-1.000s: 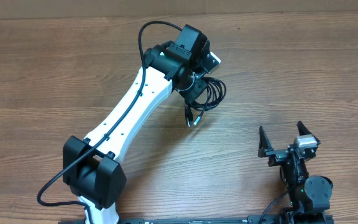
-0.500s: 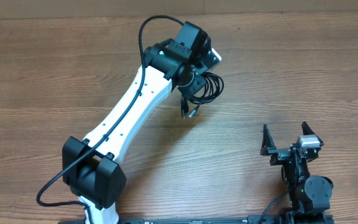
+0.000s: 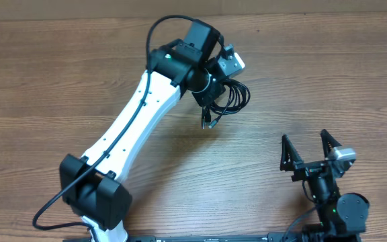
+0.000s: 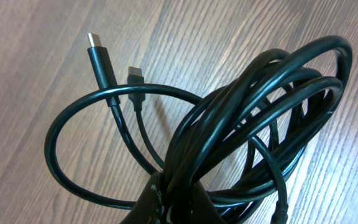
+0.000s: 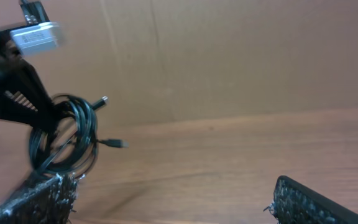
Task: Untangle cables
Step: 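Lift the cable coil with the left gripper toward the center, then move the right gripper to the hanging cable and grasp a strand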
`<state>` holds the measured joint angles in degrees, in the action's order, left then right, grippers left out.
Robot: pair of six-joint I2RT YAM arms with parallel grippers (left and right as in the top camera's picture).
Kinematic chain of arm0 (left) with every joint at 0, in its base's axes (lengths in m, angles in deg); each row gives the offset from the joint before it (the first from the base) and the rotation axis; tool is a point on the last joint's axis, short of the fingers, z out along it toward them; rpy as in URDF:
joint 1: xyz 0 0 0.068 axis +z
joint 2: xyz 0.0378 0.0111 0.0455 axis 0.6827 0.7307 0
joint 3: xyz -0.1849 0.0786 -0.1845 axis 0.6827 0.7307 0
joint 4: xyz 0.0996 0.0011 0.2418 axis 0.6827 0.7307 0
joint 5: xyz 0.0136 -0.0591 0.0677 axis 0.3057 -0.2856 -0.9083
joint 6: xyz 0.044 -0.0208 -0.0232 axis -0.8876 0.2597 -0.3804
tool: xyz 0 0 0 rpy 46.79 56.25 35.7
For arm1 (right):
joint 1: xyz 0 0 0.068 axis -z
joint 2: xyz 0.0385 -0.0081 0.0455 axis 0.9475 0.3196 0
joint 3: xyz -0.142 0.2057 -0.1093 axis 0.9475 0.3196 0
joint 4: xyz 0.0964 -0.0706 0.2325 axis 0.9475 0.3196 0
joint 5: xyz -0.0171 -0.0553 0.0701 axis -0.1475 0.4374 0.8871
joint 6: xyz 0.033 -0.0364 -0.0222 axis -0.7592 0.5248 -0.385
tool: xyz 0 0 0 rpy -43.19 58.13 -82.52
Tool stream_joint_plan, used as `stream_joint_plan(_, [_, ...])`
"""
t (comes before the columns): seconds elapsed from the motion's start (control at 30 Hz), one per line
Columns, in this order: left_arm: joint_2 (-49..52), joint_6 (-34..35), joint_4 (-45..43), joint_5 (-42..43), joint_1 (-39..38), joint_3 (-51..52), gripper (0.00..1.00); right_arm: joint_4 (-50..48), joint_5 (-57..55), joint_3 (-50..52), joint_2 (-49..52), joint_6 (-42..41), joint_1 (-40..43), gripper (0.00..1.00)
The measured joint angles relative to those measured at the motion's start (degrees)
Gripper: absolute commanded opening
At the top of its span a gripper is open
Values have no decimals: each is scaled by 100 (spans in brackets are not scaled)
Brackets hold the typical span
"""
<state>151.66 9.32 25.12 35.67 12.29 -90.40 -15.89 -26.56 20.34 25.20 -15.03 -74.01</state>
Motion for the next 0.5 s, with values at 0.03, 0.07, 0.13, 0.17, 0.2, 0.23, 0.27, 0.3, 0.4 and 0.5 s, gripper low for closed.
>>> stream_joint_plan(0.03, [-37, -15, 0, 28, 17, -2, 4, 83, 20, -116, 11, -57, 0, 100])
stream_joint_plan(0.07, [-74, -39, -2, 59, 52, -11, 4, 363, 33, -382, 46, -125, 0, 100])
stream_joint_plan(0.13, [-114, -103, -4, 133, 94, -28, 4, 693, 39, -796, 166, -201, 0, 100])
stream_joint_plan(0.17, [-114, -151, -4, 210, 109, -44, 4, 879, 48, -1075, 291, -249, 0, 100])
stream_joint_plan(0.2, [-114, -195, -7, 297, 116, -48, 4, 1091, 61, -1355, 444, -271, 0, 100])
stream_joint_plan(0.23, [-114, -275, -2, 426, 118, -48, 4, 1226, 70, -1580, 586, -293, 0, 100])
stream_joint_plan(0.27, [-114, -352, -4, 566, 118, -48, 4, 1495, 96, -1847, 787, -299, 0, 100])
stream_joint_plan(0.3, [-114, -457, -4, 748, 118, -48, 4, 1676, 133, -2079, 997, -313, 0, 100])
stream_joint_plan(0.4, [-114, -739, -4, 1261, 118, -50, 4, 2203, 356, -2769, 1755, -356, 0, 100])
stream_joint_plan(0.5, [-114, -907, -11, 1646, 114, -50, 4, 2603, 643, -3346, 2481, -378, 0, 100])
